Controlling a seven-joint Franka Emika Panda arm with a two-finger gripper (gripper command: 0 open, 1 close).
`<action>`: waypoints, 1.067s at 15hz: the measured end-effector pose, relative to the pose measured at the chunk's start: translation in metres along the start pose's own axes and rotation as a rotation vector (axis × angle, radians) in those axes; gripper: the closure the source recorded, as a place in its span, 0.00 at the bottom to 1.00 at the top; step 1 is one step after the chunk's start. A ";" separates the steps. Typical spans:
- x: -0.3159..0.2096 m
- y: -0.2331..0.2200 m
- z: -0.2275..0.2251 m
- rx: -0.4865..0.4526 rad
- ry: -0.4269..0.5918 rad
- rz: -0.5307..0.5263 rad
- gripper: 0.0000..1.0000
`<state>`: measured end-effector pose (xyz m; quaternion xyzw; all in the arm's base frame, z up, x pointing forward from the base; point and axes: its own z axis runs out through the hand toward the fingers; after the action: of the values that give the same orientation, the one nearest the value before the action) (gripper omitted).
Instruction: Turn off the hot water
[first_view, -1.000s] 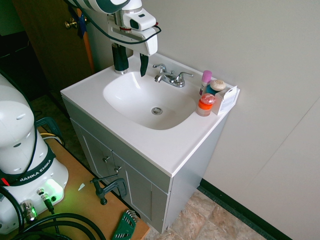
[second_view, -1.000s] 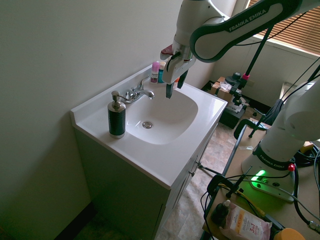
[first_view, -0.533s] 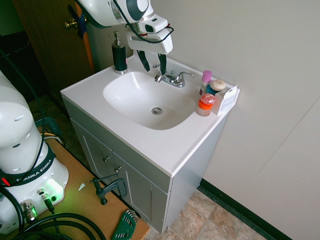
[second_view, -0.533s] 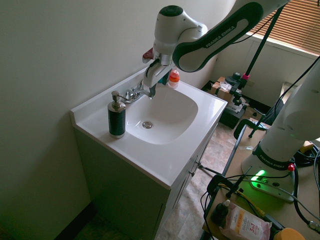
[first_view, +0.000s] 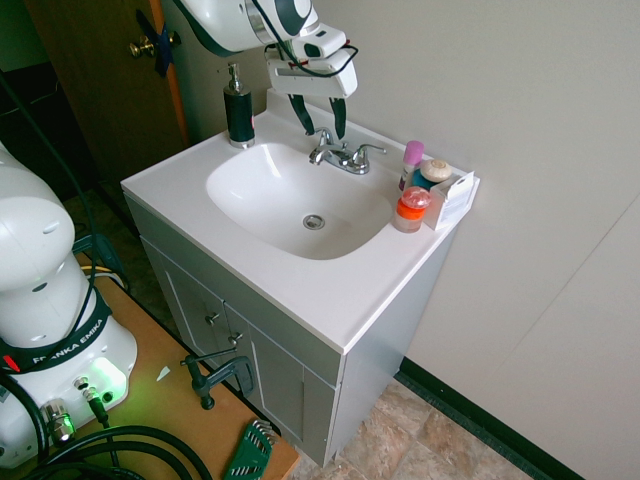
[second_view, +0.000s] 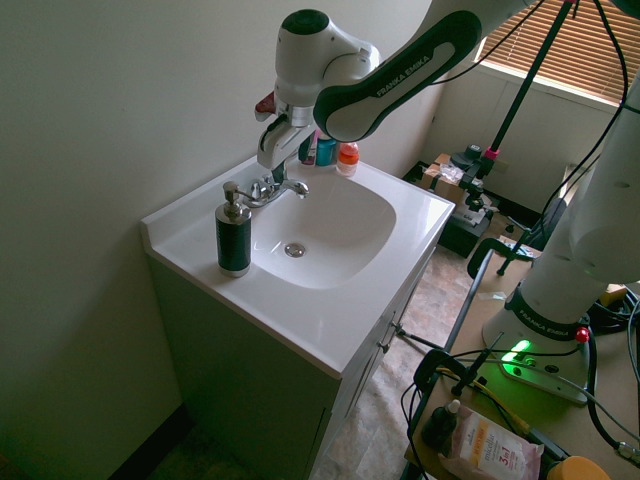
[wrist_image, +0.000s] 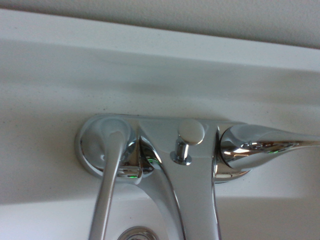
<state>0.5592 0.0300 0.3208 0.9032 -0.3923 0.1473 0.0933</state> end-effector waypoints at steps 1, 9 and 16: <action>0.000 -0.002 0.005 -0.005 -0.002 -0.002 0.00; -0.009 -0.042 0.007 0.020 0.007 -0.046 0.00; -0.001 -0.062 0.020 0.034 -0.014 -0.010 0.00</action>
<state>0.6081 0.0668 0.2983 0.9075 -0.3860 0.1472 0.0761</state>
